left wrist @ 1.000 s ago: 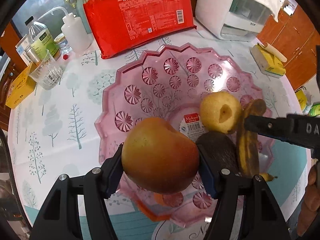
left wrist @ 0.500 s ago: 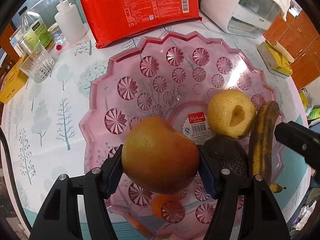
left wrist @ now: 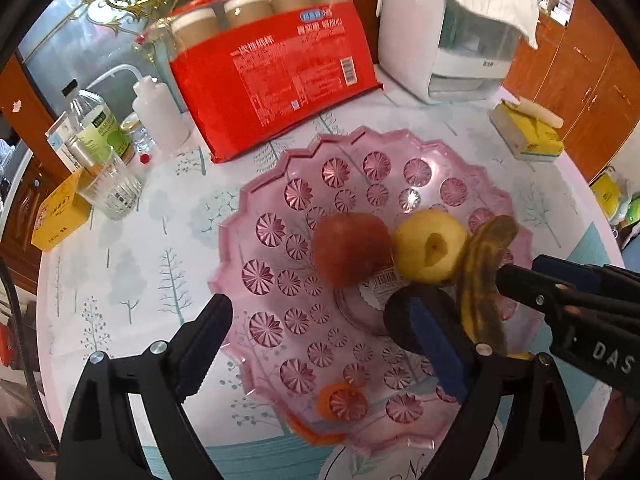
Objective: Organize fruits
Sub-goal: 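Carry apple and banana into the pink bowl and open both tools, then withdraw both tools from the bowl toward the remaining tangerines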
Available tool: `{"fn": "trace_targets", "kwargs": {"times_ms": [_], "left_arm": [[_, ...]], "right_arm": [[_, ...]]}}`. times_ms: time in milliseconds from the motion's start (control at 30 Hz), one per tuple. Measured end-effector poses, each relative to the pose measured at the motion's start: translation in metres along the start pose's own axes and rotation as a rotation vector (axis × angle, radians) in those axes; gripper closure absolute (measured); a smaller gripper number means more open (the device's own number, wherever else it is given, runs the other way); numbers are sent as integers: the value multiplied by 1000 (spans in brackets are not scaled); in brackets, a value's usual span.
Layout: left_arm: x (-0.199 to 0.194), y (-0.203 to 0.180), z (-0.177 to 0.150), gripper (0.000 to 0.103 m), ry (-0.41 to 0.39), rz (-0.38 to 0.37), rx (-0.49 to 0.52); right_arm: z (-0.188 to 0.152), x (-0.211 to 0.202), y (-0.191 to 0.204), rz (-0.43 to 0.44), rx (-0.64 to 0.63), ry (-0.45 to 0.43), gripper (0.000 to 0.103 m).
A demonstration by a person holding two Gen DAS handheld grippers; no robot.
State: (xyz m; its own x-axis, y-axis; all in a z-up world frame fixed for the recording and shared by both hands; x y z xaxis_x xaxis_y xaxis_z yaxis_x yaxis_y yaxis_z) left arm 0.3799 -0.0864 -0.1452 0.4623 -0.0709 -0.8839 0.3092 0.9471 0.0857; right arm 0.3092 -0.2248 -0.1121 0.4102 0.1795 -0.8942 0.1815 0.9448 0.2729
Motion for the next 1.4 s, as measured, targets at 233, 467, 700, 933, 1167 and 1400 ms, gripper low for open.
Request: {"fn": "trace_targets", "kwargs": {"times_ms": [233, 467, 700, 933, 1167, 1400], "left_arm": [[-39, 14, -5, 12, -30, -15, -26], [-79, 32, -17, 12, -76, -28, -65], [-111, 55, -36, 11, -103, -43, -111], [-128, 74, -61, 11, -111, -44, -139], [-130, 80, -90, 11, -98, -37, -126], [-115, 73, -130, 11, -44, -53, -78]], "right_arm": [[-3, -25, 3, 9, 3, -41, 56], [-18, -54, 5, 10, 3, -80, 56], [-43, -84, 6, 2, 13, -111, 56], [-68, -103, 11, -8, 14, -134, 56], [-102, -110, 23, -18, -12, -136, 56], [-142, -102, 33, -25, -41, -115, 56]]}}
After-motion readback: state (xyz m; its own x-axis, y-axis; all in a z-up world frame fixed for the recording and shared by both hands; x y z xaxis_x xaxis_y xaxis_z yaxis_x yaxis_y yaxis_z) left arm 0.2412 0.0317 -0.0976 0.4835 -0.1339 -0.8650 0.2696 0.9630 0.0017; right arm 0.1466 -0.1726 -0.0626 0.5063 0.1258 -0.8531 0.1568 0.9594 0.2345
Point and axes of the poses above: each gripper's, at about its wrist camera, not at the fingertips, and x roughly the way its jaws point, y to its left, z to its top, the point moved 9 cm from there along x, roughly the way its jaws point, and after that the axes turned 4 degrees about z, right-handed, at the moved point
